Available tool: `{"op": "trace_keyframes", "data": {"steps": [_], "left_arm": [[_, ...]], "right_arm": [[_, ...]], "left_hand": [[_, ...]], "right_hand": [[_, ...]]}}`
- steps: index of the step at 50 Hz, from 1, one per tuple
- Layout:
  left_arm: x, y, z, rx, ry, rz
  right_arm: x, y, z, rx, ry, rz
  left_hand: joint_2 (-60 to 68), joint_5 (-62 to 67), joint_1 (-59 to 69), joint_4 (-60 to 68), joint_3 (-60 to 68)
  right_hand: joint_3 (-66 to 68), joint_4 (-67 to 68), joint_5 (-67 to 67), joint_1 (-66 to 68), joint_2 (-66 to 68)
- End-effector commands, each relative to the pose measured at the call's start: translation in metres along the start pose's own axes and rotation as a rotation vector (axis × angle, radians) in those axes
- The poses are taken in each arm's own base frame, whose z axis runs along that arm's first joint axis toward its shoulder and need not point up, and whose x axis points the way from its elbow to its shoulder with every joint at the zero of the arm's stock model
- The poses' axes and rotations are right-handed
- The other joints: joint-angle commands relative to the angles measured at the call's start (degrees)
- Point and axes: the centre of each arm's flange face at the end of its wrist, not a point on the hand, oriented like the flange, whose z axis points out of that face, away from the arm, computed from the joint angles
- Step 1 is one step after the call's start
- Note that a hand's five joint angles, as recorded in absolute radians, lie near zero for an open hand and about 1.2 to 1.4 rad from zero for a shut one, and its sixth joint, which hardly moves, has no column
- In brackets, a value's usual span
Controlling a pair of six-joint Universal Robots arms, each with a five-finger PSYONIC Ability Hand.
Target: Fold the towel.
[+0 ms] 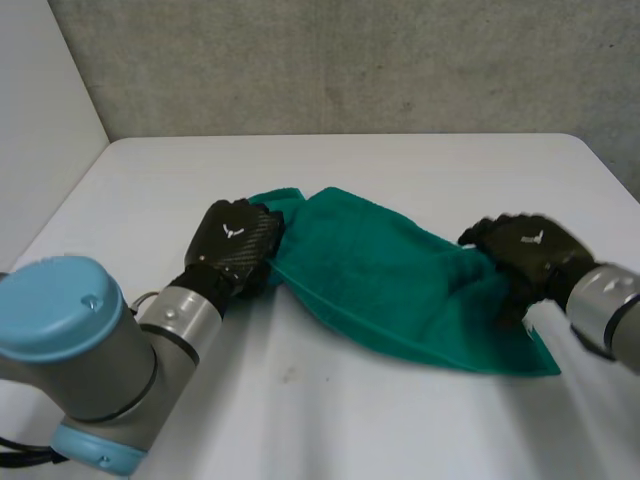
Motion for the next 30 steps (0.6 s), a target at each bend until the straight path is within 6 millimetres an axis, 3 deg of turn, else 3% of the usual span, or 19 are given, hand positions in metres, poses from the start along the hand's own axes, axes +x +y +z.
{"op": "trace_keyframes", "data": {"steps": [1, 6, 9, 13, 16, 17, 18, 19, 24, 25, 30], "left_arm": [[-0.008, -0.026, 0.011, -0.018, -0.001, -0.077], [-0.01, -0.037, 0.017, -0.031, 0.002, -0.151], [-0.011, -0.042, 0.02, -0.026, 0.001, -0.178], [-0.014, -0.046, 0.022, -0.015, -0.007, -0.195], [-0.016, -0.047, 0.022, -0.012, -0.01, -0.2], [-0.016, -0.047, 0.023, -0.013, -0.012, -0.2], [-0.017, -0.045, 0.022, -0.02, -0.014, -0.201], [-0.017, -0.044, 0.022, -0.023, -0.014, -0.201], [-0.015, -0.034, 0.02, -0.051, -0.012, -0.2], [-0.012, -0.022, 0.019, -0.087, -0.004, -0.202], [-0.006, 0.003, 0.02, -0.155, 0.011, -0.204]], "right_arm": [[-0.037, 0.013, -0.005, 0.008, -0.094, 0.336], [-0.049, 0.022, 0.004, 0.013, -0.119, 0.408], [-0.067, 0.04, 0.024, -0.004, -0.145, 0.388], [-0.068, 0.049, 0.04, 0.0, -0.093, 0.371], [-0.055, 0.054, 0.053, 0.005, 0.022, 0.354], [-0.049, 0.054, 0.056, 0.015, 0.072, 0.336], [-0.046, 0.053, 0.056, 0.024, 0.096, 0.322], [-0.043, 0.052, 0.057, 0.034, 0.114, 0.307], [-0.032, 0.031, 0.047, 0.107, 0.159, 0.19], [-0.022, 0.01, 0.031, 0.173, 0.189, 0.081], [-0.019, 0.002, 0.022, 0.186, 0.179, -0.055]], "left_hand": [[11.4, 14.9, 13.9, 11.4, 11.6], [11.4, 14.9, 13.9, 11.4, 11.6], [11.4, 14.9, 13.9, 11.4, 11.6], [11.4, 14.9, 13.9, 11.4, 11.6], [11.4, 14.9, 13.9, 11.4, 11.6], [11.4, 14.9, 13.9, 11.4, 11.6], [11.4, 14.9, 13.9, 11.4, 11.6], [11.4, 14.9, 13.9, 11.4, 11.6], [11.4, 14.9, 13.9, 11.4, 11.6], [11.4, 14.9, 13.9, 11.4, 11.6], [11.4, 14.9, 13.9, 11.4, 11.6]], "right_hand": [[-2.2, -3.4, -3.8, -1.7, -2.8], [-2.2, -3.4, -3.8, -1.7, -2.8], [-1.1, -2.3, -2.7, -0.7, -1.8], [7.5, 6.3, 5.9, 7.9, 6.8], [34.7, 33.5, 33.1, 35.1, 34.0], [55.2, 54.0, 53.7, 55.7, 54.6], [65.6, 64.4, 64.0, 66.0, 65.0], [67.8, 66.6, 66.2, 68.2, 67.2], [67.8, 66.6, 66.2, 68.3, 67.2], [67.8, 66.6, 66.2, 68.3, 67.2], [67.8, 66.6, 66.2, 68.3, 67.2]]}}
